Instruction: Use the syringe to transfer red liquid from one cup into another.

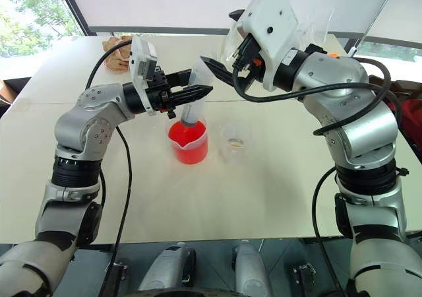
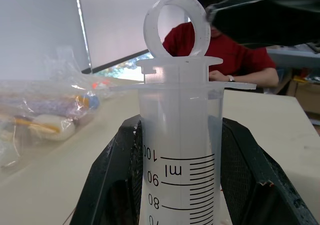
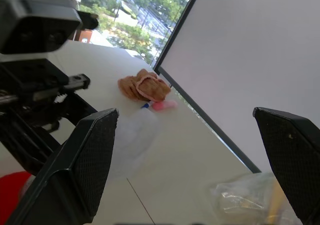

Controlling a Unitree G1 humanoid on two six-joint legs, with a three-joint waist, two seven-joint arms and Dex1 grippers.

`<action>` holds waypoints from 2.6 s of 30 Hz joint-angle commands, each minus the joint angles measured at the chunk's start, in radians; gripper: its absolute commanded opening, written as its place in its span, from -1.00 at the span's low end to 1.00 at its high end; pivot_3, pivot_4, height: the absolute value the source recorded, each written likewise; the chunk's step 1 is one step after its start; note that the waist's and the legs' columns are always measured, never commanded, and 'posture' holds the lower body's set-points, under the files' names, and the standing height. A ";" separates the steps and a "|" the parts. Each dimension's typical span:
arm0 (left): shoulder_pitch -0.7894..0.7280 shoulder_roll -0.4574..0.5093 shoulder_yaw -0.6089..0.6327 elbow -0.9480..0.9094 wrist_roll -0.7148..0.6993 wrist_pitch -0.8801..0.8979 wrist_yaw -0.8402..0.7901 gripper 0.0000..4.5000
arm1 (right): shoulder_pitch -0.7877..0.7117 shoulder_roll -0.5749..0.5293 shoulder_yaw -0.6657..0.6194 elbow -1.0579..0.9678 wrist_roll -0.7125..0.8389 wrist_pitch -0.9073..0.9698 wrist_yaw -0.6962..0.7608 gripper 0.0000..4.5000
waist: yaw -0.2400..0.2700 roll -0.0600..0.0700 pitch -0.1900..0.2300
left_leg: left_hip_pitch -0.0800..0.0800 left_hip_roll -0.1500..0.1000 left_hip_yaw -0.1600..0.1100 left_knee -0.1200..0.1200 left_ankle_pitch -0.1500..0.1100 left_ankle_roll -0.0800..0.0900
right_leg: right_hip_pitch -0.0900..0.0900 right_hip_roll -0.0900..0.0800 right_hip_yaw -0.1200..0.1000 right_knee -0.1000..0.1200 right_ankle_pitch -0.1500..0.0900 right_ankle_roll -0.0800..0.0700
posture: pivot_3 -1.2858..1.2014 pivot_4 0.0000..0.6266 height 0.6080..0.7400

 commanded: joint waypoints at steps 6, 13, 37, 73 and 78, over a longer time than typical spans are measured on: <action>0.056 0.003 0.022 -0.098 -0.004 -0.057 0.049 -0.34 | -0.016 -0.003 0.050 0.069 -0.125 -0.047 -0.002 1.00 | -0.001 0.000 0.000 | 0.000 0.000 0.000 0.000 0.000 0.000 | 0.000 0.000 0.000 0.000 0.000 0.000 | 0.03 -0.52 1.00; 0.122 -0.006 0.018 -0.094 0.010 -0.093 0.076 -0.34 | -0.038 0.057 0.093 0.051 -0.153 -0.032 -0.001 1.00 | -0.001 0.000 0.000 | 0.000 0.000 0.000 0.000 0.000 -0.001 | 0.000 0.000 0.000 0.000 0.000 0.000 | 0.03 -0.52 1.00; 0.172 -0.014 0.014 -0.055 -0.022 -0.098 0.062 -0.34 | -0.083 0.111 0.021 0.082 -0.202 -0.066 -0.049 -0.97 | -0.001 0.000 0.000 | 0.000 0.000 0.000 0.000 0.001 -0.003 | 0.000 0.000 0.000 0.000 0.000 0.000 | 0.03 -0.52 1.00; 0.120 -0.043 0.049 0.018 -0.035 -0.106 0.087 -0.34 | 0.024 0.020 -0.155 -0.030 0.002 0.030 0.086 0.51 | 0.001 0.000 0.000 | 0.000 0.000 0.000 -0.001 -0.001 0.001 | 0.000 0.000 0.000 -0.001 0.000 0.000 | 0.03 -0.52 1.00; 0.089 -0.042 0.075 0.046 -0.051 -0.106 0.095 -0.34 | 0.099 -0.053 -0.335 -0.135 0.262 0.214 0.156 0.51 | 0.000 0.000 0.000 | 0.000 0.000 -0.001 -0.001 -0.001 0.002 | 0.001 0.000 -0.001 -0.002 0.000 0.000 | 0.03 -0.52 1.00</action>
